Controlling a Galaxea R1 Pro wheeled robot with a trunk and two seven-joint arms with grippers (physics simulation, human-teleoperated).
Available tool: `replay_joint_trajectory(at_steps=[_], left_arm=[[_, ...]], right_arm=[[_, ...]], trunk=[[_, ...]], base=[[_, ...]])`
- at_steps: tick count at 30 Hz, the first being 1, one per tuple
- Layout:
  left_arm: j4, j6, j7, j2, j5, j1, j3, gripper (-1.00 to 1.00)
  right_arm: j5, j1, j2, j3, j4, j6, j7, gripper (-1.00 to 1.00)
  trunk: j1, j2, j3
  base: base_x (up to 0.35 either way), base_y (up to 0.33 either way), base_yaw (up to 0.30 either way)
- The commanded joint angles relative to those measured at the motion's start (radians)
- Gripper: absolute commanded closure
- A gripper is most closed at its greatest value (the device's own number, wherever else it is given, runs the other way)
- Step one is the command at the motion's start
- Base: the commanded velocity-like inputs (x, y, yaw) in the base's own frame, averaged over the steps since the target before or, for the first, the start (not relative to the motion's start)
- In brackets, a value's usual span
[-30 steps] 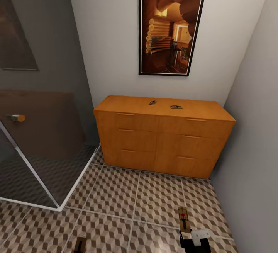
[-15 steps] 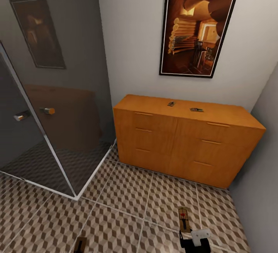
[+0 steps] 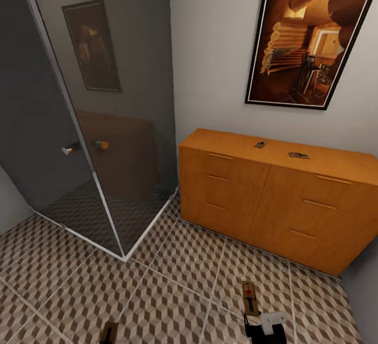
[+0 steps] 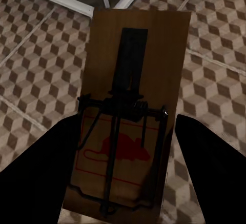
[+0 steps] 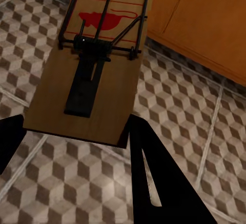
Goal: Take the four mousetraps from the cabinet in the bathroom and place them on the bathroom floor. Make sure all four end up on the same floor surface, and ensure that at least two of them are either under or directly next to the same bathroom sink.
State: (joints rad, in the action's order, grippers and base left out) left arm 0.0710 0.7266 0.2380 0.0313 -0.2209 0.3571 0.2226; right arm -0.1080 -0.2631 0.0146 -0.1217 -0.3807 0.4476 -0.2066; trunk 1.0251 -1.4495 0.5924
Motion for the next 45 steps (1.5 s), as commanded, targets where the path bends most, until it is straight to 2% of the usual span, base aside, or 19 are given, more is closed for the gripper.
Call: replay_joint_trajectory(at_steps=[1,45], left_arm=[[0.004,0.005,0.003,0.001,-0.006,0.002,0.008,1.00],[0.005,0.005,0.003,0.001,-0.006,0.002,0.009,1.00]], right_arm=[[-0.007,0.000,0.001,-0.004,0.000,0.000,-0.007,1.00],[-0.009,0.000,-0.001,-0.005,0.013,0.000,-0.007,1.00]], trunk=[[0.000,0.000,0.001],[0.000,0.000,0.001]], base=[[0.000,0.000,0.290],[0.000,0.000,0.290]])
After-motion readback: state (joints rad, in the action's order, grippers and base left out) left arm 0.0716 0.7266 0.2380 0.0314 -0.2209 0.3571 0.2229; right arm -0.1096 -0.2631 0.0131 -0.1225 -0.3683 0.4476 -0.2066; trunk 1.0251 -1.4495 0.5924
